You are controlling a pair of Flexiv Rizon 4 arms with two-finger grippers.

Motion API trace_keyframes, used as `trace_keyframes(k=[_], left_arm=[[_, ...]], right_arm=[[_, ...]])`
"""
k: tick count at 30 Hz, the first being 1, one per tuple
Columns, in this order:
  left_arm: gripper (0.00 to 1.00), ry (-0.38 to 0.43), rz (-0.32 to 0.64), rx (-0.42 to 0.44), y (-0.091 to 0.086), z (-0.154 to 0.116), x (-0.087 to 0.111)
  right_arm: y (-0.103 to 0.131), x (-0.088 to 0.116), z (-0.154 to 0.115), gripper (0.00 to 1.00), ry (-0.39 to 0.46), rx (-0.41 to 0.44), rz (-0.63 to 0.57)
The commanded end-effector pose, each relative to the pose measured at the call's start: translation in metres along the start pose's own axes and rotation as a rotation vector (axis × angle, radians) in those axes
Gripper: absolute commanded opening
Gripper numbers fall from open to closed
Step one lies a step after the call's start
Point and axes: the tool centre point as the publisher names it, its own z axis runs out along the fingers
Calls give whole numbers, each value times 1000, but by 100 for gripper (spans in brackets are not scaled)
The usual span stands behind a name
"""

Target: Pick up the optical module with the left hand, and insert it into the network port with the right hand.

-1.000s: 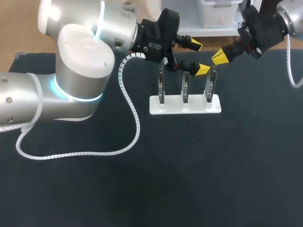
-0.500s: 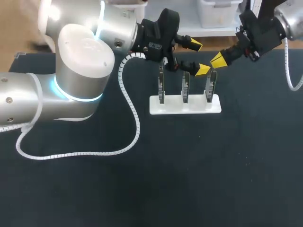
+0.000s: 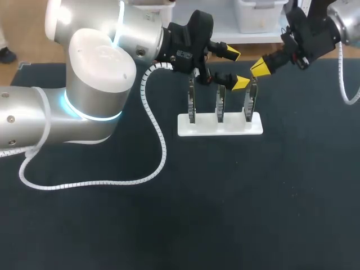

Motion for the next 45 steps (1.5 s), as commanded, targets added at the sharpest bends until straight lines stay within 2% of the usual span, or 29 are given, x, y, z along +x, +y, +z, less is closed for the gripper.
trace_keyframes(k=[1,24,33,35,36,39,40,41,45], left_arm=[[100,5,-2,-3,-1,0,-1],[100,5,-2,-3,-1,0,-1],[100,5,-2,-3,-1,0,-1],[100,5,-2,-3,-1,0,-1],[100,5,-2,-3,-1,0,-1],[100,5,-2,-3,-1,0,-1],[100,5,-2,-3,-1,0,-1],[100,5,-2,-3,-1,0,-1],[100,5,-2,-3,-1,0,-1]], right_arm=[[-1,2,3,0,3,-3,6],[-3,17,11,0,22,-20,47],[0,-6,1,0,-16,-22,-8],[2,-10,-1,24,-21,-24,-19],[3,-12,-2,41,-21,-24,-23],[4,-14,-5,47,-20,-16,-28],[4,-14,-6,55,-12,-8,-26],[4,-14,-7,100,-10,-5,-18],[6,-16,-14,100,-3,-3,-13]])
